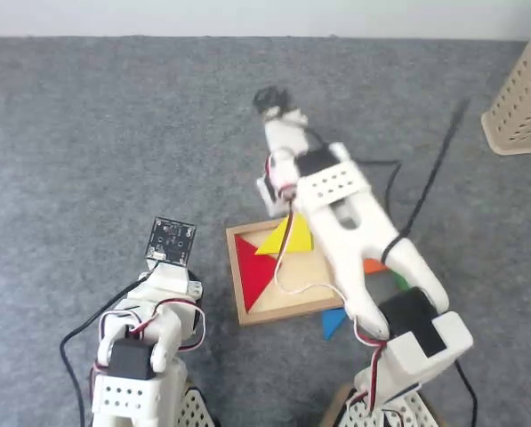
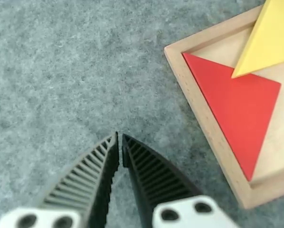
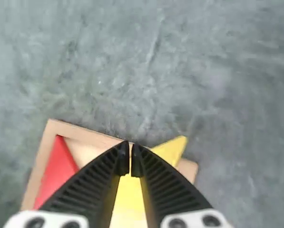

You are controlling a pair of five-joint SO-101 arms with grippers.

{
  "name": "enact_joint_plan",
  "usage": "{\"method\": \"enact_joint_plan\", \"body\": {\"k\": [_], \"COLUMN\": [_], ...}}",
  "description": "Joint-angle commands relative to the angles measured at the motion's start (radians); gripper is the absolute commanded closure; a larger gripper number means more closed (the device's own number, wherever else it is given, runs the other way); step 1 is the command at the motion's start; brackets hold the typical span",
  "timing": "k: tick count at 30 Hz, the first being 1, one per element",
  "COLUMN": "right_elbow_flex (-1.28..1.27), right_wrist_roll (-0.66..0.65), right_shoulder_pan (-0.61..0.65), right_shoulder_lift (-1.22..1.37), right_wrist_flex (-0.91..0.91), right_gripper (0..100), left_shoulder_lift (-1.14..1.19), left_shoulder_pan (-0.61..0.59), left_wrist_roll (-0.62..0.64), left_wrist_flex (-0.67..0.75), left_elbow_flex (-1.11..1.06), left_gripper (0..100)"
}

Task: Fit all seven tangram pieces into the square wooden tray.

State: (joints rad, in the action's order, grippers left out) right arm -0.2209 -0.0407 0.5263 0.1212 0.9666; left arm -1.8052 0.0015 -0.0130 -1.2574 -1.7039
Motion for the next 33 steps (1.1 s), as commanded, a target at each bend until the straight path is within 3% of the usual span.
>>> {"method": "enact_joint_plan", "body": {"k": [1,16,33], "right_elbow_flex": [-0.058,-0.071,-0.175], "right_wrist_roll": [-0.072,-0.087,-0.08], "right_shoulder_pan": [-0.002,-0.016,-0.091], "right_shoulder_lift": [-0.044,0.054,-0.111], "right_wrist_flex": [-0.13,-0.107,-0.097], "right_gripper": [99.1,99.1,99.1], "left_shoulder_lift": [-0.021,-0.021,-0.021], "left_shoulder_pan": [-0.006,-0.006,-0.006], "left_wrist_roll": [0.008,0.008,0.008], "left_wrist_flex": [-0.006,-0.006,-0.006], "left_elbow_flex": [0.019,0.019,0.019], "left_gripper": [99,99,99]}}
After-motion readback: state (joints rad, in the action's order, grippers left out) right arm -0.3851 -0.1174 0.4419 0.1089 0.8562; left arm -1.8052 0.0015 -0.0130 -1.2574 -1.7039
